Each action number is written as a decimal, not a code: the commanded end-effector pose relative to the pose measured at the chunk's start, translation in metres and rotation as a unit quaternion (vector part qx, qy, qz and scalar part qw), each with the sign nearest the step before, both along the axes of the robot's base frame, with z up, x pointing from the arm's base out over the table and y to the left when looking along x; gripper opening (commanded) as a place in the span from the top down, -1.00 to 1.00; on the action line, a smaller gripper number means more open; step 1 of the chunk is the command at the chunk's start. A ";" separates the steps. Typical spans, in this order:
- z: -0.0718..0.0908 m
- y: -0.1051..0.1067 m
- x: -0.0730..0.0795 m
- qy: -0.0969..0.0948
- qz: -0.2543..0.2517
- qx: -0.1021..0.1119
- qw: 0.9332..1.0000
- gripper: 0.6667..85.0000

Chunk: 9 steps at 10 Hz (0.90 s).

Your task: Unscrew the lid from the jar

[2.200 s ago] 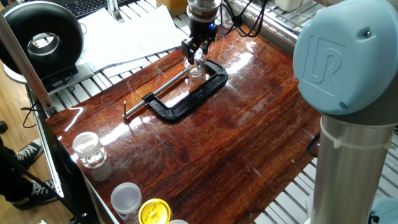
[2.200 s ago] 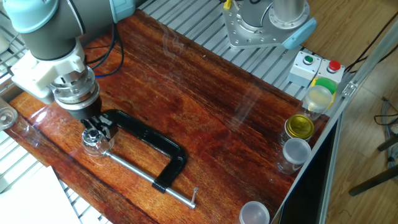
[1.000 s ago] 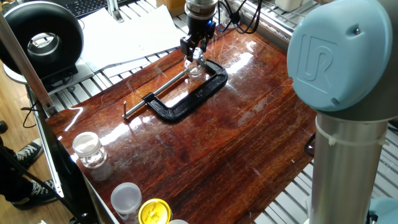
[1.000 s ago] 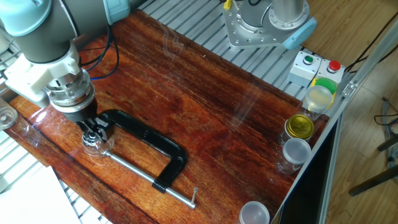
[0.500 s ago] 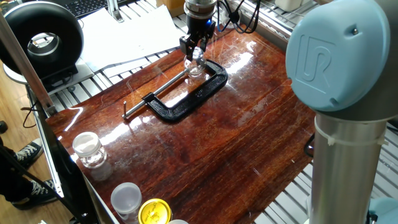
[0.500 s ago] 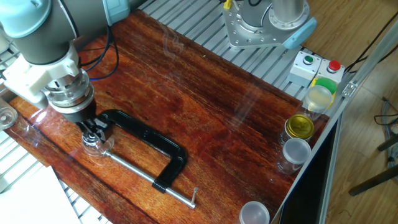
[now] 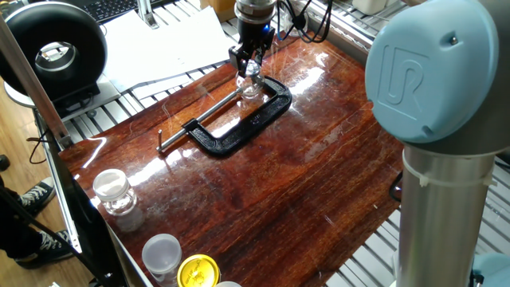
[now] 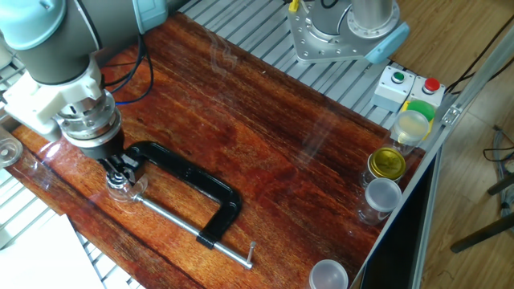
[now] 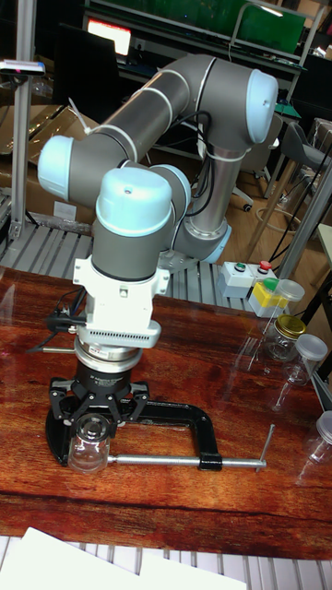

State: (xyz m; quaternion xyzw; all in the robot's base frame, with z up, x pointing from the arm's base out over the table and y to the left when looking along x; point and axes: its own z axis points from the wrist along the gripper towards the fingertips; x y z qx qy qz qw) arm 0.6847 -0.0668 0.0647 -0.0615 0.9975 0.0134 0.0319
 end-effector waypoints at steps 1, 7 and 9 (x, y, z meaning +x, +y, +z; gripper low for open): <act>0.002 0.007 0.004 -0.008 0.016 0.011 1.000 -0.06; 0.002 0.010 -0.001 -0.018 0.186 0.018 0.982 -0.05; 0.002 0.007 -0.007 -0.009 0.248 0.012 0.969 -0.05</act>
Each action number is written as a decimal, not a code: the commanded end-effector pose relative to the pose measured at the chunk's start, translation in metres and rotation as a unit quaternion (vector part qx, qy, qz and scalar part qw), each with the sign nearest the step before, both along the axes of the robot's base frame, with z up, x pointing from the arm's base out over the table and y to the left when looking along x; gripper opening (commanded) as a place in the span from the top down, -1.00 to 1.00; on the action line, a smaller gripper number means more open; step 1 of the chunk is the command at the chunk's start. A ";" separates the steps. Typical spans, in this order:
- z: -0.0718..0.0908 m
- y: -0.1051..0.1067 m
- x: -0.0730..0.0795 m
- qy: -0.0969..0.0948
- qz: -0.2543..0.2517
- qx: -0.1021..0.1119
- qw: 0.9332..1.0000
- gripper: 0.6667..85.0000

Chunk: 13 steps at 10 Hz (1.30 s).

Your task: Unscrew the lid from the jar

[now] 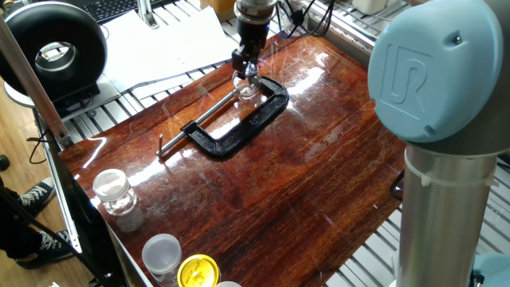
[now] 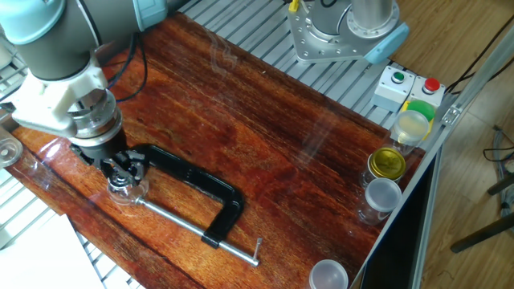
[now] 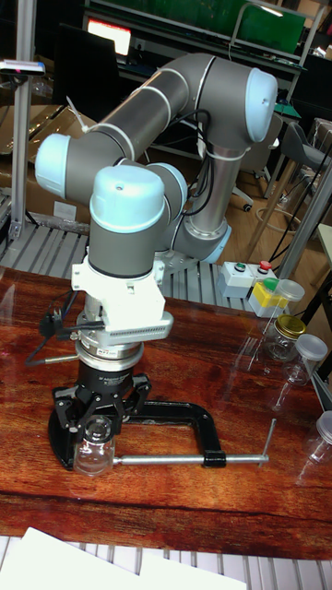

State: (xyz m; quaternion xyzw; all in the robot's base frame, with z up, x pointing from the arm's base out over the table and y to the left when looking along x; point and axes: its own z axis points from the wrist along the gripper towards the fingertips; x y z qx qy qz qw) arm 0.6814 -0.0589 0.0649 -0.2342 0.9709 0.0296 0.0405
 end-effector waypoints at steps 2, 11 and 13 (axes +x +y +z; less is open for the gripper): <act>0.001 -0.004 -0.009 0.008 0.127 -0.010 0.992 -0.05; 0.001 -0.018 0.010 -0.036 0.308 -0.089 0.947 0.11; -0.001 -0.011 0.014 -0.048 0.311 -0.089 0.945 0.15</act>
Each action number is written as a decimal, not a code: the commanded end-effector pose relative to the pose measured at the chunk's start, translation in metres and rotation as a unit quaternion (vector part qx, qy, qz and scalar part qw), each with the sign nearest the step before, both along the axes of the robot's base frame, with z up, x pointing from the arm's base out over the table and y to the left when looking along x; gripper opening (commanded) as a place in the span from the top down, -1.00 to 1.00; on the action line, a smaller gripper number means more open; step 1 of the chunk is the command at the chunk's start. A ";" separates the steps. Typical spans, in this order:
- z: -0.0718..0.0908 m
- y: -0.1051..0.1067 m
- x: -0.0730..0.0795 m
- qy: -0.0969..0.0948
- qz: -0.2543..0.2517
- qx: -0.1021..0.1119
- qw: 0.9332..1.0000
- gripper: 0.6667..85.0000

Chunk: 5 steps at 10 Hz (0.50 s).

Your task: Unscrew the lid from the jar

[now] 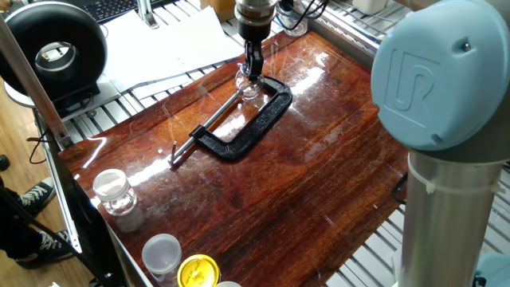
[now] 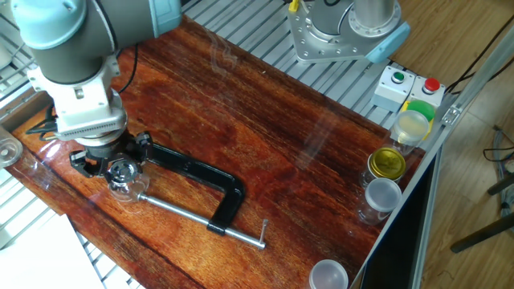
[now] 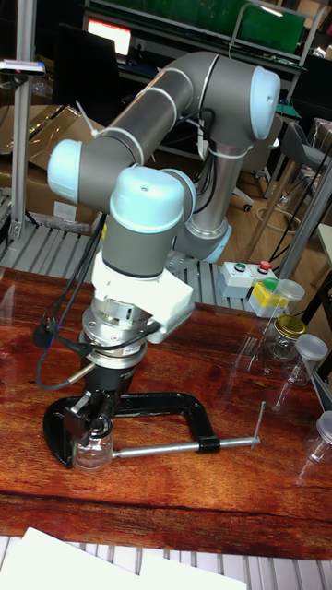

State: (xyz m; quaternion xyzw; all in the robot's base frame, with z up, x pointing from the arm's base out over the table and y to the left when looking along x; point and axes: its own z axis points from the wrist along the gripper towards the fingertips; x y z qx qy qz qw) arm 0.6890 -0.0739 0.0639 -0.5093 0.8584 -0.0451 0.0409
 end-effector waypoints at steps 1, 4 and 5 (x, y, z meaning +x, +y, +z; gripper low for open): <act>0.000 0.006 0.008 -0.020 0.027 -0.004 0.999 0.14; 0.003 0.005 0.004 -0.018 0.040 0.000 0.999 -0.08; 0.002 0.004 -0.001 -0.010 0.037 0.002 0.999 -0.27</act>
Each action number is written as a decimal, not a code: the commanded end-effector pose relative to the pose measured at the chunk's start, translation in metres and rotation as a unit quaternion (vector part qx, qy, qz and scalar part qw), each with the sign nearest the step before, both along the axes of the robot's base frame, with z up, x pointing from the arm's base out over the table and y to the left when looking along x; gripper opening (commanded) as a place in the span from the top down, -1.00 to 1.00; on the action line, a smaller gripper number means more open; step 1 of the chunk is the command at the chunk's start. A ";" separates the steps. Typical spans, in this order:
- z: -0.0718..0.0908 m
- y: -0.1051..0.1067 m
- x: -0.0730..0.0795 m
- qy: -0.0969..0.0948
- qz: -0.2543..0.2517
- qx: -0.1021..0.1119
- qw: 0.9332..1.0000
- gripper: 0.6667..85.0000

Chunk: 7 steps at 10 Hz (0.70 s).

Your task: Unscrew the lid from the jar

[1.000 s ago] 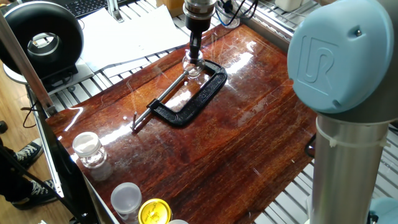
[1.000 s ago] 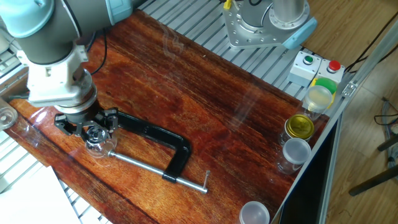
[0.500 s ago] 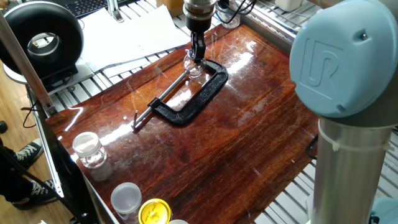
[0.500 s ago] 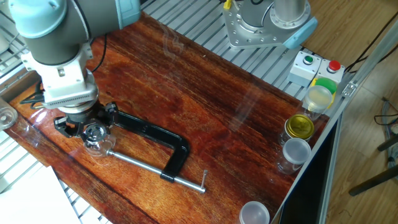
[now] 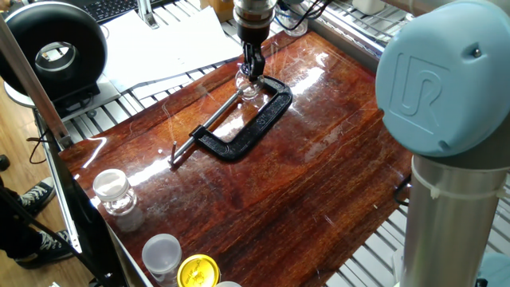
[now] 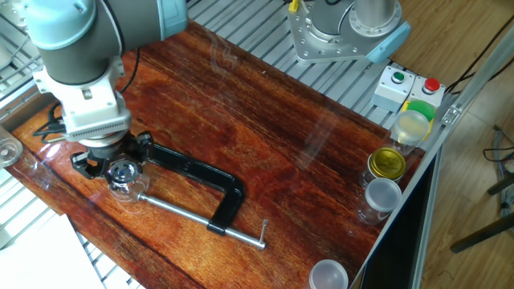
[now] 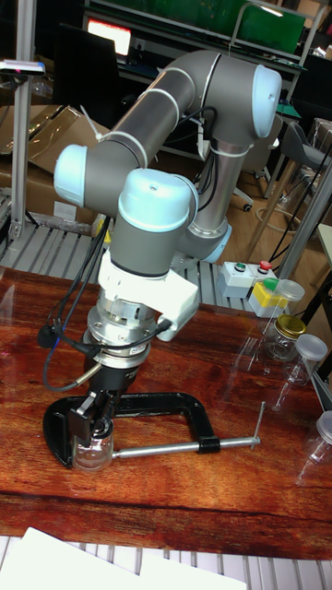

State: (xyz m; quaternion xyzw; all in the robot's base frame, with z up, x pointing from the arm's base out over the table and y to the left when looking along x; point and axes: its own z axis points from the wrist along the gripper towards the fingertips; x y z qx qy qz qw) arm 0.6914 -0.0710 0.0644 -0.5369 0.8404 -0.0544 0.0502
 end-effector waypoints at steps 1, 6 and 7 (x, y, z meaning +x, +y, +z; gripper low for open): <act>0.000 0.000 -0.008 0.010 -0.002 0.007 1.000 -0.44; 0.000 -0.003 -0.024 0.038 -0.168 0.021 0.985 -0.53; 0.001 -0.007 -0.027 0.045 -0.222 0.022 0.974 -0.53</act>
